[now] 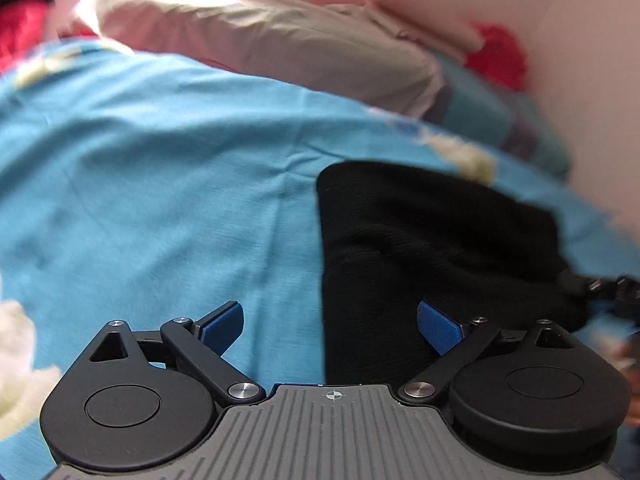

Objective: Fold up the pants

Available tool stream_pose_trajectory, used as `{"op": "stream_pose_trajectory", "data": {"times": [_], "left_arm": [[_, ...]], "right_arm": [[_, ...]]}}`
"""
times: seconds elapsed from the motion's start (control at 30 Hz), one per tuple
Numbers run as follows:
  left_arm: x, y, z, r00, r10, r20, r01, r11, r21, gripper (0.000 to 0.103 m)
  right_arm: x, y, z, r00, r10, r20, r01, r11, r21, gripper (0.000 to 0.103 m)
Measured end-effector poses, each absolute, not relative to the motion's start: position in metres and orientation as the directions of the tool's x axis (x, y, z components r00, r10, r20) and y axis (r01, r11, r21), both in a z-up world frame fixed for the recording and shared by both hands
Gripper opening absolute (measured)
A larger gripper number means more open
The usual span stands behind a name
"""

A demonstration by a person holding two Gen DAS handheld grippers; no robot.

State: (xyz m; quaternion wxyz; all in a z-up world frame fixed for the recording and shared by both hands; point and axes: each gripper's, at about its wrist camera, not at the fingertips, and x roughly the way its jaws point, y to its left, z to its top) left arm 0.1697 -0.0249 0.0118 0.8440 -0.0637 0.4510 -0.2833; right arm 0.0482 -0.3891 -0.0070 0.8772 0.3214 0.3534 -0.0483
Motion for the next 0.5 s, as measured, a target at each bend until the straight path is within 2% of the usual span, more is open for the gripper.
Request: {"op": "stream_pose_trajectory", "data": {"times": [0.1,0.17,0.23,0.3,0.33,0.4,0.5], "left_arm": [[0.179,-0.020,0.013,0.418,-0.605,-0.677,0.437,0.788,-0.435,0.103],[0.192,-0.035,0.000,0.359,-0.619,-0.699,0.456,0.770,-0.447,0.103],[0.206,-0.052,-0.023,0.246,-0.651,-0.718,0.428,0.737,-0.523,0.103],[0.207,-0.060,-0.022,0.259,-0.685,-0.681,0.461,0.707,-0.537,0.103],[0.210,-0.067,-0.024,0.211,-0.714,-0.667,0.463,0.674,-0.575,0.103],[0.211,-0.076,-0.022,0.204,-0.716,-0.668,0.442,0.676,-0.590,0.103],[0.196,-0.076,0.000,0.231,-0.730,-0.644,0.458,0.665,-0.590,0.103]], "right_arm": [[0.050,-0.404,-0.014,0.753,0.231,-0.616,0.289,0.724,0.626,0.097],[0.062,-0.402,-0.016,0.745,0.254,-0.618,0.282,0.718,0.636,0.098],[0.071,-0.393,-0.016,0.744,0.245,-0.622,0.269,0.741,0.615,0.097],[0.079,-0.385,-0.016,0.732,0.219,-0.645,0.275,0.771,0.574,0.086],[0.083,-0.380,-0.016,0.732,0.198,-0.652,0.276,0.788,0.550,0.082],[0.077,-0.378,-0.012,0.743,0.188,-0.642,0.282,0.782,0.556,0.061],[0.059,-0.371,0.005,0.779,0.174,-0.602,0.263,0.781,0.566,0.049]]}}
